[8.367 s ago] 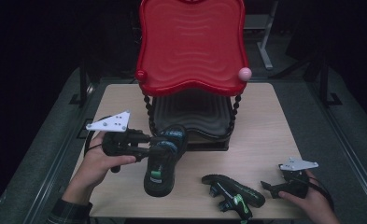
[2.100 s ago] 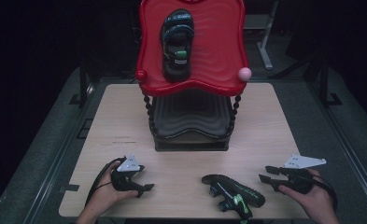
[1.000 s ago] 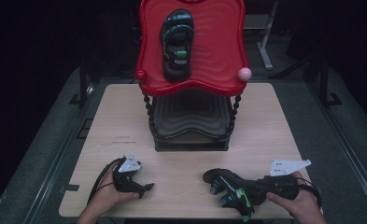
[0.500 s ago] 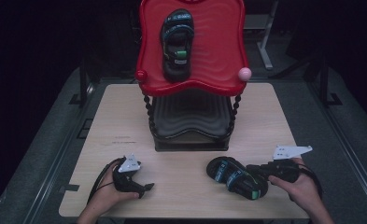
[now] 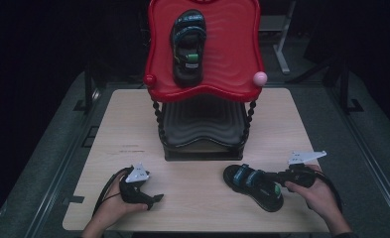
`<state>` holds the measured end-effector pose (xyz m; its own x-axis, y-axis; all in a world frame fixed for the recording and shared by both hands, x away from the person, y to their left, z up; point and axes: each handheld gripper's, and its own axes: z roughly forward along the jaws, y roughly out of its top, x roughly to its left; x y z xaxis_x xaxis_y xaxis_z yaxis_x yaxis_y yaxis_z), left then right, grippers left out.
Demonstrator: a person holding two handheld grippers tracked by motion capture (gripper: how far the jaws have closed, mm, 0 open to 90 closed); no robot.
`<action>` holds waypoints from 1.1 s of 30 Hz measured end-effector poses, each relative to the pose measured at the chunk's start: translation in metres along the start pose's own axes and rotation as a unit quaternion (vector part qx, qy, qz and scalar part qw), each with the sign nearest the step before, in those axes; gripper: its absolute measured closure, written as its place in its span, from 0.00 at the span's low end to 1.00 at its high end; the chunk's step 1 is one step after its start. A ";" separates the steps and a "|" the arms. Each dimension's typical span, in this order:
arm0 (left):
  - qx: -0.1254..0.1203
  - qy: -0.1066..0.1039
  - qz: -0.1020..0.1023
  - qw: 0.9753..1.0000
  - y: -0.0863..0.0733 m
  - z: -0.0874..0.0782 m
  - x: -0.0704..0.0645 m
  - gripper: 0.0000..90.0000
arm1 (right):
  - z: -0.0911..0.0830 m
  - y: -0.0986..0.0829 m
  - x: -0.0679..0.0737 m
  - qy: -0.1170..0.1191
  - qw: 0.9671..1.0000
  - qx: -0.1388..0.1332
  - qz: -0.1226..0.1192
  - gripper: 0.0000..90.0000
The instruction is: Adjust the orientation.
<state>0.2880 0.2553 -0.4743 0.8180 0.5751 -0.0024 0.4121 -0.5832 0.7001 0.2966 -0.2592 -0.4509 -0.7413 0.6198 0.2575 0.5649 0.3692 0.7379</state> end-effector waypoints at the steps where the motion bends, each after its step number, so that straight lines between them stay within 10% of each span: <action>1: -0.001 0.000 0.000 1.000 0.000 0.000 0.000 0.01 | -0.002 -0.001 0.000 -0.004 1.000 -0.002 0.000 1.00; 17: -0.002 -0.001 0.001 1.000 0.000 0.000 0.000 0.01 | -0.030 -0.044 0.006 -0.023 1.000 0.010 0.019 1.00; 33: -0.002 -0.001 0.001 1.000 0.000 0.000 0.000 0.01 | -0.027 -0.048 0.031 0.038 0.999 0.036 -0.013 1.00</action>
<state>0.2882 0.2557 -0.4746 0.8200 0.5724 -0.0027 0.4089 -0.5824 0.7025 0.2368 -0.2762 -0.4618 -0.7797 0.5566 0.2870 0.5677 0.4348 0.6990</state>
